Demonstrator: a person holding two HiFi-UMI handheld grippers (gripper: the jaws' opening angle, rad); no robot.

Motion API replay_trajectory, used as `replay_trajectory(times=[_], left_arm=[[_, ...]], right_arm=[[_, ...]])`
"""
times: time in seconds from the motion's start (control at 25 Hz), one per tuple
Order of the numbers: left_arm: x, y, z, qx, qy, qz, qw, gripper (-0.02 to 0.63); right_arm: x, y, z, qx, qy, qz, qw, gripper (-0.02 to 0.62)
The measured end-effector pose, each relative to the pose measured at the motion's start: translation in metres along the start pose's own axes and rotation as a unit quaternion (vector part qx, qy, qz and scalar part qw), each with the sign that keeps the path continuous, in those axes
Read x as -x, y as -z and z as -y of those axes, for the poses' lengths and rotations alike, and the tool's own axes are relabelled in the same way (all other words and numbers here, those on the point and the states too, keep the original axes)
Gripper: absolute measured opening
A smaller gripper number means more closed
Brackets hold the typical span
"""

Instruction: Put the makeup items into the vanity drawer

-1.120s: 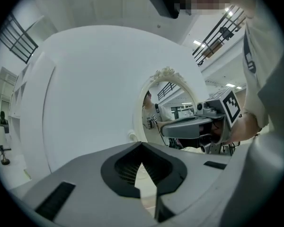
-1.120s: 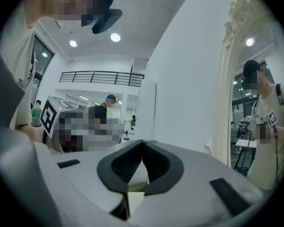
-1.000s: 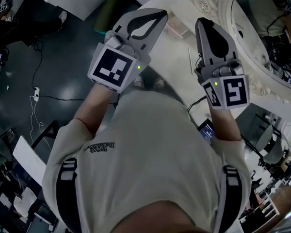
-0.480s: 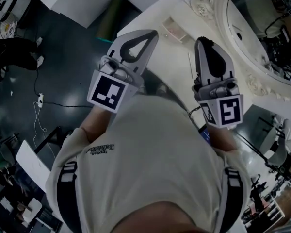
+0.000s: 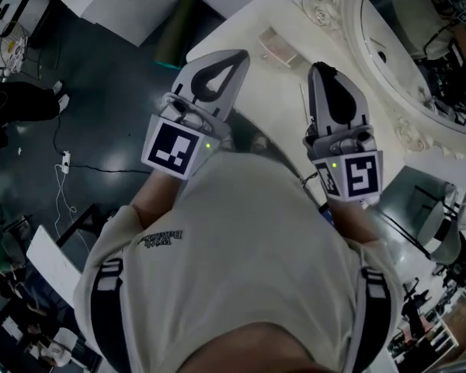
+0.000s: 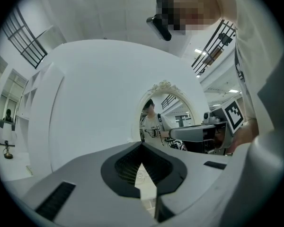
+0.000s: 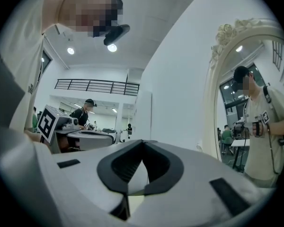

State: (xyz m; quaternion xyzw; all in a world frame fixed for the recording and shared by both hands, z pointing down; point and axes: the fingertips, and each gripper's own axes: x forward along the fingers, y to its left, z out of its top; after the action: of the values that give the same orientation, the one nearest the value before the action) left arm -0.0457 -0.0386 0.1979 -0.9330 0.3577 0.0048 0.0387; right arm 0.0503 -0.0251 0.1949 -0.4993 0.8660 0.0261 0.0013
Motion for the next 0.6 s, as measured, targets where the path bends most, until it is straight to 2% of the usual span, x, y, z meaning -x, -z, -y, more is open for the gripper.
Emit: replay_trajectory(times=[0.4, 0.6], left_arm=[[-0.003, 0.009, 0.003, 0.007, 0.007, -0.015, 0.9998, 0.014], [-0.01, 0.012, 0.007, 0.015, 0.02, -0.014, 0.9996, 0.014]], right_arm=[[0.001, 0.002, 0.002, -0.004, 0.0, -0.003, 1.0, 0.005], [0.007, 0.007, 0.013, -0.003, 0.014, -0.012, 1.0, 0.005]])
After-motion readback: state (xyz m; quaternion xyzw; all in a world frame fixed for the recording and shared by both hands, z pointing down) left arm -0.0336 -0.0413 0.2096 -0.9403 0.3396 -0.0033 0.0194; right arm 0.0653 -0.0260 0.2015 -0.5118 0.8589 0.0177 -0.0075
